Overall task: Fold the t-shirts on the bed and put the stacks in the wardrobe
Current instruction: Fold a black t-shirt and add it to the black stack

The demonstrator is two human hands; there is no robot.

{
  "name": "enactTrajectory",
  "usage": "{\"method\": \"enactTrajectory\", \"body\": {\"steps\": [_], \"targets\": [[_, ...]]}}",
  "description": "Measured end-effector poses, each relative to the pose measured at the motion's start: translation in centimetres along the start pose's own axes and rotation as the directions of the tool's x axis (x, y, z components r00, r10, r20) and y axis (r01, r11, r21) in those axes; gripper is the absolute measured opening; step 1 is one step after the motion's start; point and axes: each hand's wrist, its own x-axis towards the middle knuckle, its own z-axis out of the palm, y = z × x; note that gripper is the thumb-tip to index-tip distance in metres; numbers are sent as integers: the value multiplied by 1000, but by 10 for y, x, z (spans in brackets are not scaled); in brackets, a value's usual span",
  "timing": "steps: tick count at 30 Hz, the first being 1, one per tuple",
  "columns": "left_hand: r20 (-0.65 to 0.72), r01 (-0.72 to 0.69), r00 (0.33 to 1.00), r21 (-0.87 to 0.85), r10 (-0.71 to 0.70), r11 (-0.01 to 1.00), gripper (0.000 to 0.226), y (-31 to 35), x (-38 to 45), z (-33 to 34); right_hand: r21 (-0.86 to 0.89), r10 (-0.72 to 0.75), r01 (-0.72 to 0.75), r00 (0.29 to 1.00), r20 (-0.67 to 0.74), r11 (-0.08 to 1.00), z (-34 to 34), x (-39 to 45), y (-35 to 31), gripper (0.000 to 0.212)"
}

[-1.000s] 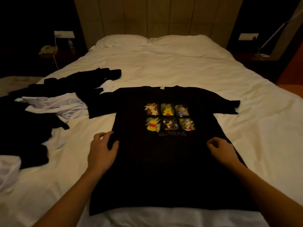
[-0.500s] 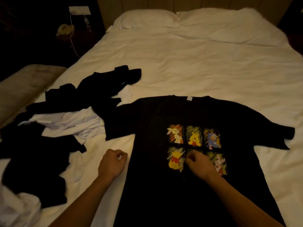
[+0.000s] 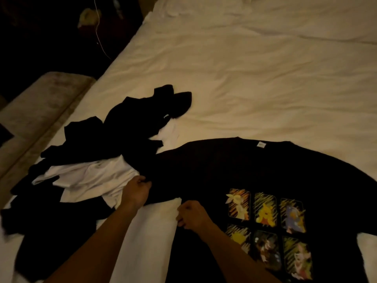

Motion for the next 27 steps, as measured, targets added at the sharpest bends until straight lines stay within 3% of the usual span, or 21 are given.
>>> {"method": "enactTrajectory", "body": {"steps": [3,6,9,13,16,19,21,23,25,27], "targets": [[8,-57,998,-16,57,998,22,1,28,7,1,75,-75,997,16,997,16,27,-9,27],[42,-126,992,81,123,989,42,-4,62,11,93,148,-147,989,2,985,28,49,-19,22],[49,-231,973,188,226,955,57,-14,85,14,383,247,-207,967,-59,900,47,52,-28,14],[88,-364,928,433,363,825,65,-20,104,9,639,373,-223,922,-108,736,77,55,-39,6],[210,-325,944,467,254,822,63,-10,128,1,782,459,-227,885,-83,580,90,61,-51,9],[290,-324,937,514,195,794,42,-1,146,-10,833,496,-224,866,-68,506,100,66,-62,15],[338,-344,921,469,195,814,38,0,151,-19,858,492,-206,868,-61,471,107,62,-68,23],[369,-302,912,306,181,903,37,1,154,-27,879,482,-174,873,-71,444,111,57,-74,27],[406,-207,903,129,139,970,33,7,152,-38,906,486,-132,869,-89,403,113,53,-80,25],[418,-199,894,46,162,979,31,16,149,-48,929,482,-64,867,-129,364,109,46,-87,22]]}}
